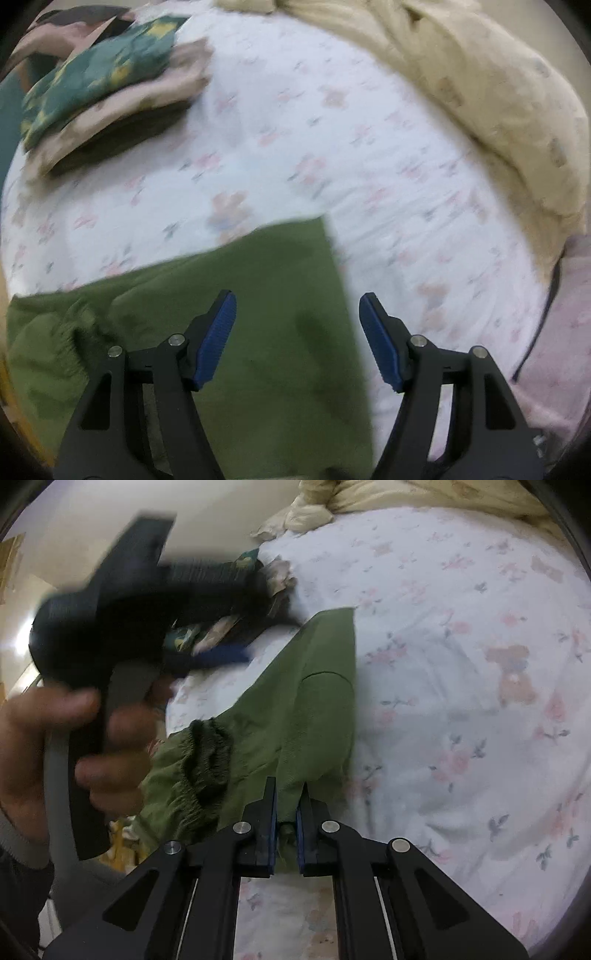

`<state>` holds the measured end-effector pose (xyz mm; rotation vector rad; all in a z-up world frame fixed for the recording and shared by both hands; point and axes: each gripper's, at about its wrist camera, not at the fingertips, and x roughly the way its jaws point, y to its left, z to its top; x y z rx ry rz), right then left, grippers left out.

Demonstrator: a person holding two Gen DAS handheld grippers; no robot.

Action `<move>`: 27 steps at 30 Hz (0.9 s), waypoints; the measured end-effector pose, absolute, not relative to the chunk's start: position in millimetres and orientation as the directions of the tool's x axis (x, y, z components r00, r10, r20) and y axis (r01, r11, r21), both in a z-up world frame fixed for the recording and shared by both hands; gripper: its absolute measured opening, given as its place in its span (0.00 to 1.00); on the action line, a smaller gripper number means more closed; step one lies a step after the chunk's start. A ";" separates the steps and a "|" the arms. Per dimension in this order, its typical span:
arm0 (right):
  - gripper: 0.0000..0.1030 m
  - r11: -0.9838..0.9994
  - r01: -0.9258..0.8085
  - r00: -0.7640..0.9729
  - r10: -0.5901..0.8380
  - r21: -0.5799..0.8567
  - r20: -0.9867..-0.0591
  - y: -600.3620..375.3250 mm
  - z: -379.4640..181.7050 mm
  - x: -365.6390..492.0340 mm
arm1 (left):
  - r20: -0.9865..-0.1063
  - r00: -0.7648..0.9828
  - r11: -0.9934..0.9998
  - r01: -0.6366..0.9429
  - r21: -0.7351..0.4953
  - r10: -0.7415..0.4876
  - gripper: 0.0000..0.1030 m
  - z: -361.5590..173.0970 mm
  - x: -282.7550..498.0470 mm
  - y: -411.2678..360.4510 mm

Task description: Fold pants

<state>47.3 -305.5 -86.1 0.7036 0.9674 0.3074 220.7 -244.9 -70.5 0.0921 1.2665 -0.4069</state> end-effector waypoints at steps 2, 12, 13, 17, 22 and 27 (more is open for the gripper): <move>0.07 0.736 0.055 0.537 0.548 0.675 -0.641 -304.1 -88.0 47.9 | -0.950 0.220 0.921 0.368 -0.130 -0.222 0.64 -75.1 226.4 -265.0; 0.07 0.769 -0.086 0.499 0.583 0.633 -0.641 -283.3 -80.4 49.8 | -0.990 0.139 0.862 0.502 0.069 -0.002 0.24 -124.4 235.3 -294.3; 0.07 0.770 -0.099 0.499 0.587 0.631 -0.638 -281.0 -78.9 49.3 | -0.991 0.135 0.859 0.509 0.061 -0.009 0.07 -122.7 235.3 -290.2; 0.07 0.765 -0.151 0.504 0.604 0.626 -0.617 -271.5 -71.5 46.2 | -0.984 0.174 0.838 0.542 0.069 -0.031 0.04 -101.1 228.9 -271.3; 0.07 0.732 -0.259 0.528 0.653 0.630 -0.543 -251.9 -47.0 39.3 | -0.969 0.220 0.863 0.504 0.016 -0.110 0.03 -53.6 222.9 -231.9; 0.07 0.701 -0.352 0.513 0.698 0.619 -0.499 -223.7 -18.1 36.6 | -0.950 0.267 0.879 0.477 -0.016 -0.162 0.03 -4.8 216.6 -179.1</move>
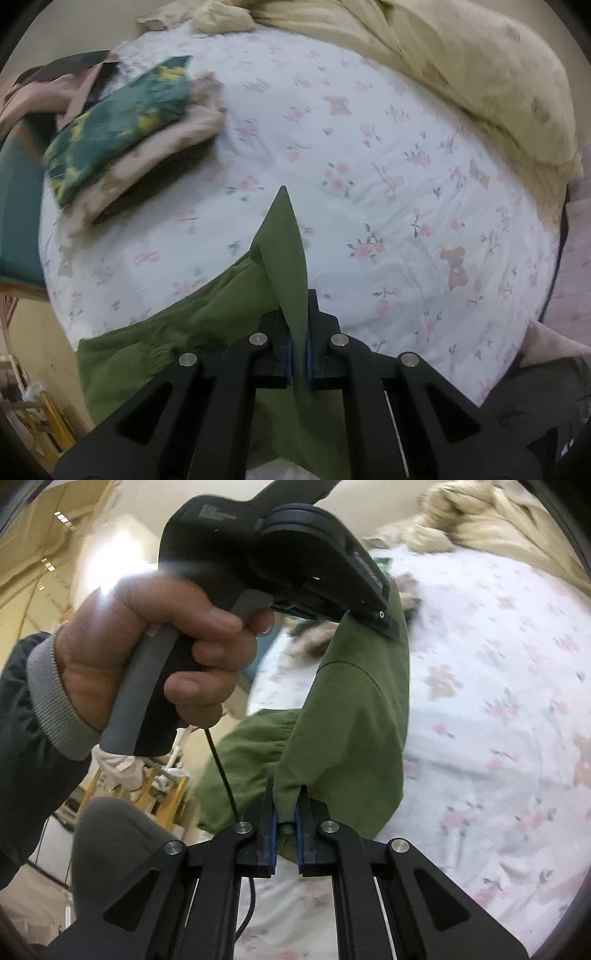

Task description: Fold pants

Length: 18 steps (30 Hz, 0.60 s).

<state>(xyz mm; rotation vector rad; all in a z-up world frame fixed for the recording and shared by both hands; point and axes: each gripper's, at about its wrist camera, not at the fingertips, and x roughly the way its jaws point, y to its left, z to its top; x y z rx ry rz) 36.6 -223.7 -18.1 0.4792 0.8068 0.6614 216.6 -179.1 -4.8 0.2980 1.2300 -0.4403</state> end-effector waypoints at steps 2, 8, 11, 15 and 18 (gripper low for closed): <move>0.07 0.680 -0.388 0.504 0.721 0.621 -0.475 -212.6 -8.0 35.3 | -0.941 0.281 0.889 0.457 -0.041 -0.188 0.03 9.2 215.3 -156.8; 0.07 0.646 -0.456 0.454 0.761 0.612 -0.463 -169.7 0.8 38.9 | -0.919 0.315 0.901 0.426 -0.087 -0.237 0.03 31.2 206.3 -93.3; 0.07 0.633 -0.473 0.415 0.773 0.612 -0.479 -139.6 0.7 54.3 | -0.915 0.330 0.922 0.374 -0.097 -0.230 0.03 31.6 207.3 -52.6; 0.07 0.612 -0.492 0.350 0.790 0.619 -0.503 -75.0 -4.5 70.2 | -0.916 0.335 0.945 0.306 -0.115 -0.220 0.03 22.1 207.0 11.8; 0.07 0.603 -0.498 0.282 0.792 0.623 -0.541 -33.7 -17.6 82.3 | -0.922 0.326 0.959 0.255 -0.126 -0.208 0.03 6.4 205.1 55.8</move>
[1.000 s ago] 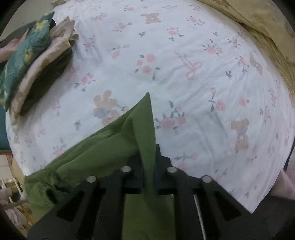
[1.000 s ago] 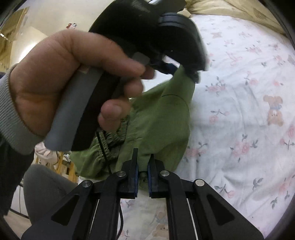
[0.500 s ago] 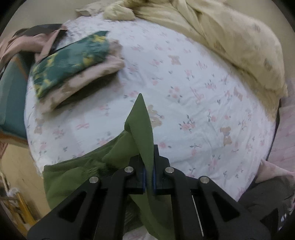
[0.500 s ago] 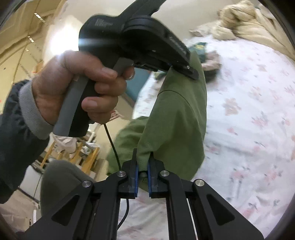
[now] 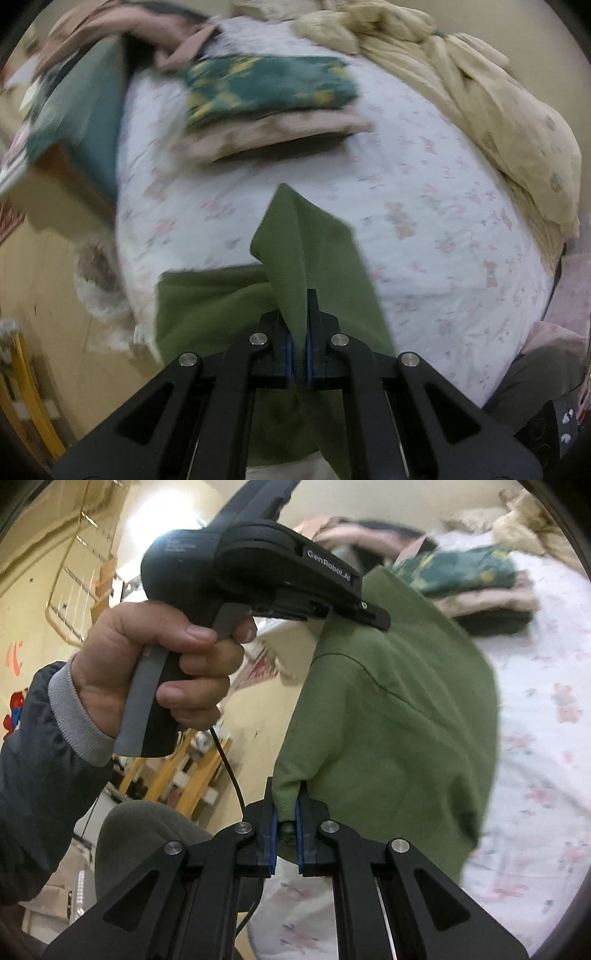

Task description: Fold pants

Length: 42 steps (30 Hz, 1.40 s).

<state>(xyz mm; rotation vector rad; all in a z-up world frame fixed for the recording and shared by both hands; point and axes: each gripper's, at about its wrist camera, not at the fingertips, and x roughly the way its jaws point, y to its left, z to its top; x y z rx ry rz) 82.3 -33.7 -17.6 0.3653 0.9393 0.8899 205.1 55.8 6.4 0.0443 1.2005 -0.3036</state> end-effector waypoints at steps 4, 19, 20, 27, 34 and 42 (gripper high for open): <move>0.07 0.613 -0.527 0.207 0.765 0.589 -0.610 23.0 -39.5 91.8 | -0.933 0.317 0.978 0.172 -0.120 -0.170 0.04 -26.2 200.3 114.0; 0.60 0.559 -0.449 0.038 0.791 0.697 -0.611 29.6 -97.1 113.3 | -0.965 0.233 0.993 0.043 -0.111 -0.118 0.09 -132.6 215.1 173.9; 0.66 0.572 -0.430 0.082 0.795 0.699 -0.601 9.5 -92.4 109.7 | -0.967 0.228 0.993 0.046 -0.107 -0.115 0.09 -134.7 216.3 173.7; 0.88 0.670 -0.059 0.369 0.704 0.740 -0.607 -122.3 -122.9 117.8 | -0.972 0.223 0.996 0.068 -0.061 -0.075 0.10 -141.6 221.1 167.9; 0.89 0.440 0.122 0.280 0.845 0.890 -0.456 -105.2 -189.4 111.3 | -0.972 0.231 0.996 0.078 -0.033 -0.050 0.10 -141.6 220.6 165.4; 0.82 0.325 0.127 0.316 0.882 0.937 -0.349 -65.0 -190.7 108.6 | -0.974 0.224 0.997 0.081 -0.004 -0.022 0.10 -144.8 222.1 161.7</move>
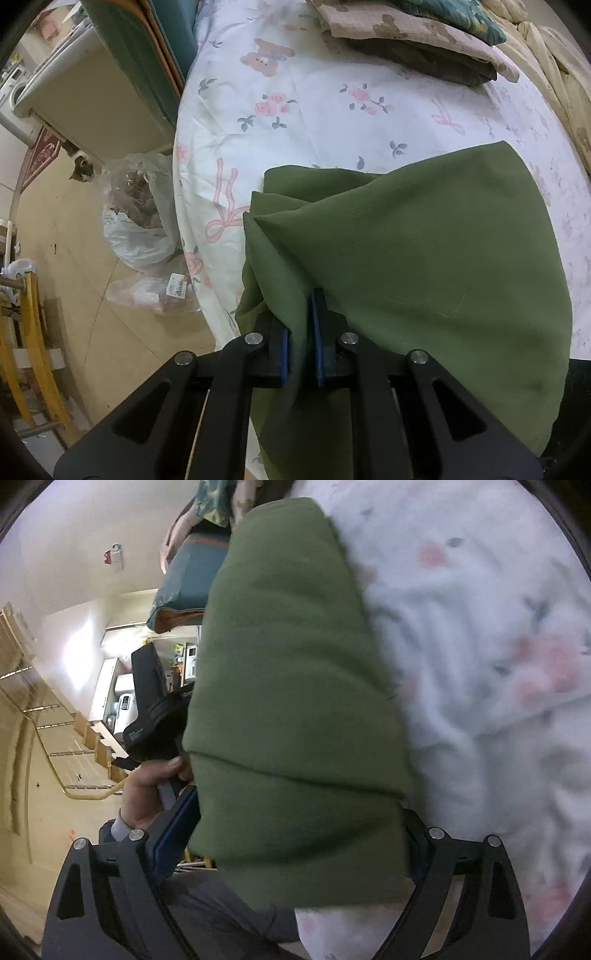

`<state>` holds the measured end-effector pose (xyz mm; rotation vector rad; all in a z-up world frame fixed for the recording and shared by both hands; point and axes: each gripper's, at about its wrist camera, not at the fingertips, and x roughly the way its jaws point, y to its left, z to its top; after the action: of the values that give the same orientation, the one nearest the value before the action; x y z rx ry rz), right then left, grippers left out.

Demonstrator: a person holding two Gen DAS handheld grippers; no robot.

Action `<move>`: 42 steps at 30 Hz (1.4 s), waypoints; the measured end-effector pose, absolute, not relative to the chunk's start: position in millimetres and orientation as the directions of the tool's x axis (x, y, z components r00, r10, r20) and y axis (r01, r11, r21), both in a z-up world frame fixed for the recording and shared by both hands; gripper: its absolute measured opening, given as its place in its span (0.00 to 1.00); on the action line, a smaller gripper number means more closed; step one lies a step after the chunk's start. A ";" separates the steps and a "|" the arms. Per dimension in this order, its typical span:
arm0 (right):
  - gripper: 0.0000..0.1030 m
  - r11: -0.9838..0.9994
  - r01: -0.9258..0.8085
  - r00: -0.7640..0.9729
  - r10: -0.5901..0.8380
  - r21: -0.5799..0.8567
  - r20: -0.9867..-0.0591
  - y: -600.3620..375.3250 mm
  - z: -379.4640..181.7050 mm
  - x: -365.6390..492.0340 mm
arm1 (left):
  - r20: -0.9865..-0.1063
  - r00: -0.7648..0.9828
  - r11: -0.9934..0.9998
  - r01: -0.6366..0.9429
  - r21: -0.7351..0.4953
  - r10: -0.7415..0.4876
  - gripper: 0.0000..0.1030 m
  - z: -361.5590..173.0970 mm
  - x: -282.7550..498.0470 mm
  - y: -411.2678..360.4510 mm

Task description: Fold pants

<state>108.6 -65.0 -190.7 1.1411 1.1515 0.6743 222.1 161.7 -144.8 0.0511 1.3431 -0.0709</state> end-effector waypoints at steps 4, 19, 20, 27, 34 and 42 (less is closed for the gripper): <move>0.24 0.423 0.105 0.384 0.817 0.900 -0.429 -73.0 -167.3 119.9 | -0.975 0.224 0.997 0.078 0.001 -0.016 0.10 -144.2 222.2 158.8; 0.11 0.643 -0.154 0.304 0.753 0.750 -0.584 -265.7 -101.9 184.4 | -0.953 0.082 0.932 0.249 -0.263 -0.291 0.12 -126.6 171.7 42.2; 0.11 0.644 -0.131 0.284 0.753 0.754 -0.594 -274.0 -109.7 186.0 | -0.958 0.071 0.931 0.266 -0.250 -0.278 0.12 -129.5 168.7 30.1; 0.26 0.707 0.029 0.263 0.677 0.707 -0.687 -303.5 -157.9 173.4 | -0.980 0.047 0.928 0.331 -0.168 -0.195 0.24 -139.9 164.1 2.9; 0.70 0.660 0.116 0.368 0.665 0.742 -0.650 -329.1 -138.1 144.4 | -0.984 0.106 0.961 0.250 -0.115 -0.145 0.69 -114.0 165.8 65.2; 0.88 0.497 0.277 0.460 0.683 0.822 -0.568 -313.0 -170.1 126.6 | -0.839 0.297 0.889 0.099 -0.448 -0.456 0.92 -79.7 209.8 93.8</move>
<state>126.6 -313.0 -170.1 1.0675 1.1098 0.3185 209.8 93.8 -79.7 -0.3391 1.2195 -0.3782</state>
